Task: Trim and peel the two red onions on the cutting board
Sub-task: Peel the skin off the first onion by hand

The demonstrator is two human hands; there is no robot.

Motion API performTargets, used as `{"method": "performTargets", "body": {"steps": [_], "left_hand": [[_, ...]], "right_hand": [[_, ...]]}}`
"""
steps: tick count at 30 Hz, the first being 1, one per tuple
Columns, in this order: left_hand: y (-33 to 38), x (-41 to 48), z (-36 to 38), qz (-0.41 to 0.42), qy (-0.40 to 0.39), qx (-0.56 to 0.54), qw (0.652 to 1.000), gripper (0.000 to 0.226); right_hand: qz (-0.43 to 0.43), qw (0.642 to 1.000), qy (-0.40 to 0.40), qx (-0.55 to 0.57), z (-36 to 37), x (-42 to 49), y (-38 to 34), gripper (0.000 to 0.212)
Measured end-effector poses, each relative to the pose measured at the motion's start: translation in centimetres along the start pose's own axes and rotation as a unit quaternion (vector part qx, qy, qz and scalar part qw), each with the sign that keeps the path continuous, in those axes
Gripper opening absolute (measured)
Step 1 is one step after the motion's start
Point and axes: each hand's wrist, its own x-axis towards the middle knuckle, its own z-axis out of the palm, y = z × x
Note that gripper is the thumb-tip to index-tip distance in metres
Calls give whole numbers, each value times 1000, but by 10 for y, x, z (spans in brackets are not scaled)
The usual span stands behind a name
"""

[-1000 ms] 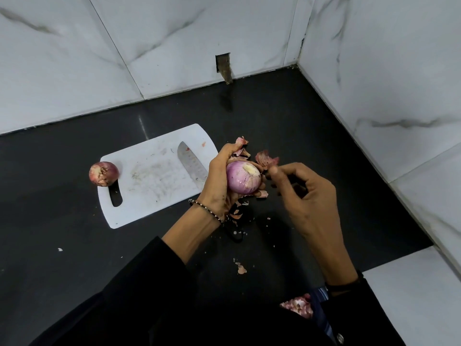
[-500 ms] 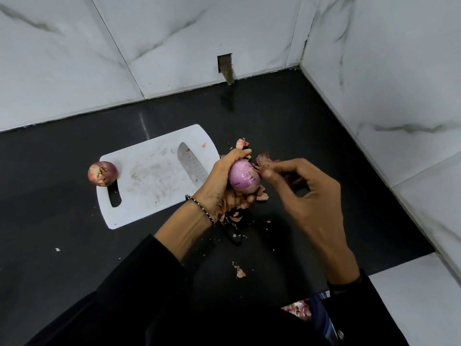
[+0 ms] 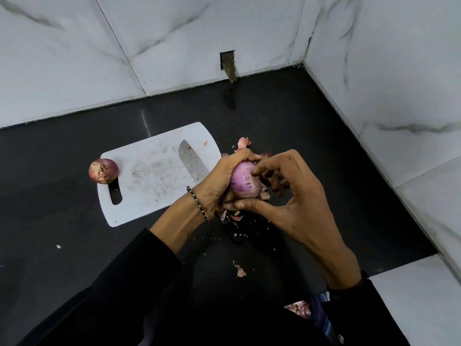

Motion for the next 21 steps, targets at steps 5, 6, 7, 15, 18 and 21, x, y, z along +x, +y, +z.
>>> {"method": "performTargets", "body": {"steps": [5,6,7,15,18,21], "left_hand": [[4,-2,2,-17,16,24,999,37],[5,-2,2,-19,21,27,999,37],[6,-1,1,-19,25,29,999,36],[11,-1,-2,-38,10,59,998,34],[11,-2,-2,-25,8,57,998,29],[9,2,-7,-34,15,121,992,38]], "right_hand": [[15,1000,-15,0,2,3,0,45],[19,1000,-17,-5,2,3,1,43],[20,1000,-19,-11,4,3,2,41],[36,999,31,-2,10,0,4,48],[23,999,27,4,9,1,1,50],[4,1000,16,-1,9,0,-1,49]]}}
